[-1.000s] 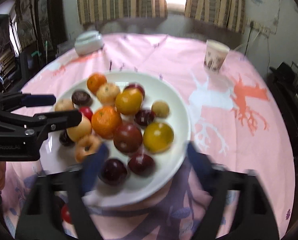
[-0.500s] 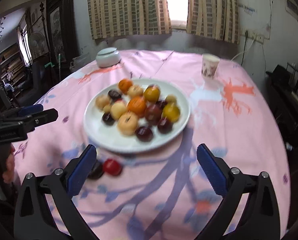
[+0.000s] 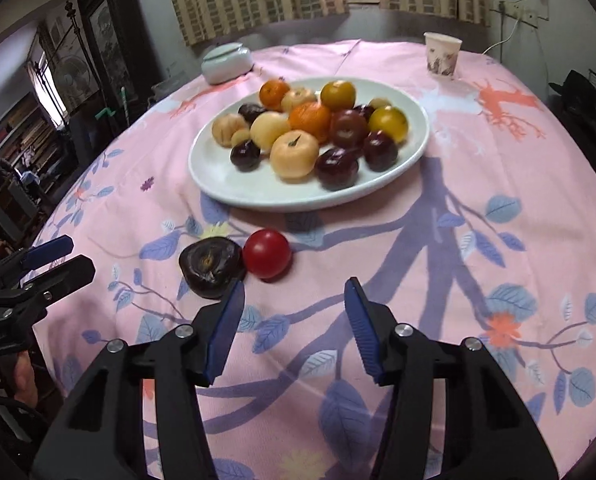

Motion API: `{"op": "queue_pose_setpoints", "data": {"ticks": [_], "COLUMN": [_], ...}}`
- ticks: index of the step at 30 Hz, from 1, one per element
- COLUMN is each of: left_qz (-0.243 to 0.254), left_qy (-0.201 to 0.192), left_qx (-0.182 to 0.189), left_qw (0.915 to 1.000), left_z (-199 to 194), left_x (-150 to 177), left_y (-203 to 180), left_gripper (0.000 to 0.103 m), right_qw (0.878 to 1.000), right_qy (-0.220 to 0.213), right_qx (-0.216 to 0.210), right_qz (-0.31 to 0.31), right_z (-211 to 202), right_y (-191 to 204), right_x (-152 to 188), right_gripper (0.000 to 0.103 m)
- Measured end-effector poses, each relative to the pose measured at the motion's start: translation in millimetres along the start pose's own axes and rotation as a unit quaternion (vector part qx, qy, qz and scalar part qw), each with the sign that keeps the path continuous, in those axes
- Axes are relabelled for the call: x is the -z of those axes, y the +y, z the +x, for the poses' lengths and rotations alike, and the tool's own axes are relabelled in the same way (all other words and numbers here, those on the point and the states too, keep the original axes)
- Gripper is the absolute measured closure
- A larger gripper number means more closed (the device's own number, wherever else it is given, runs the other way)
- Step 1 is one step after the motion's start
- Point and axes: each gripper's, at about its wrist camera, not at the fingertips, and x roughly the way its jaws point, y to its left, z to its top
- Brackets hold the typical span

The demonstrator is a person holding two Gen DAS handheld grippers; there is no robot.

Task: Organize fruits
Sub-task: 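Grasp the red tomato with the right tool while the left tool grasps a dark brown tomato, then carry the red and dark brown tomatoes onto the white plate and release both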

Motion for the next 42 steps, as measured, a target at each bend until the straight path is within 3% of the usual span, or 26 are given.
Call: {"op": "queue_pose_setpoints", "data": {"ticks": [11, 15, 18, 23, 31, 37, 38, 40, 41, 42], "left_qz": [0.003, -0.005, -0.004, 0.015, 0.061, 0.084, 0.088, 0.095, 0.097, 0.096], "left_qy": [0.001, 0.002, 0.006, 0.015, 0.043, 0.063, 0.066, 0.087, 0.081, 0.081], "left_qx": [0.001, 0.006, 0.006, 0.023, 0.006, -0.021, -0.025, -0.016, -0.015, -0.005], "left_qw": [1.0000, 1.0000, 1.0000, 0.9995, 0.9972, 0.9943, 0.9936, 0.9915, 0.9919, 0.9921], "left_z": [-2, -3, -2, 4, 51, 85, 89, 99, 98, 97], "left_x": [2, 2, 2, -4, -16, -22, -23, -21, -21, -21], "left_y": [-2, 3, 4, -11, -54, -73, -75, -77, -77, -76], "left_gripper": [0.010, 0.010, 0.010, 0.010, 0.010, 0.010, 0.013, 0.039, 0.042, 0.057], "right_qw": [0.999, 0.998, 0.998, 0.999, 1.000, 0.999, 0.999, 0.999, 0.999, 0.999], "right_qy": [0.028, 0.046, 0.043, 0.003, -0.018, -0.034, -0.035, -0.036, -0.036, -0.036], "right_qx": [0.015, -0.007, -0.006, 0.011, 0.004, -0.008, -0.009, -0.012, -0.015, -0.017], "right_qz": [-0.037, -0.038, -0.039, -0.032, 0.013, 0.024, 0.025, 0.028, 0.029, 0.030], "right_z": [32, 46, 46, 8, -39, -55, -55, -56, -56, -56], "right_y": [17, 19, 21, 17, -11, -20, -21, -23, -23, -23], "right_x": [-18, -24, -25, -14, 20, 26, 26, 25, 25, 25], "right_gripper": [0.050, 0.070, 0.070, 0.071, 0.071, 0.071, 0.071, 0.071, 0.071, 0.071]}}
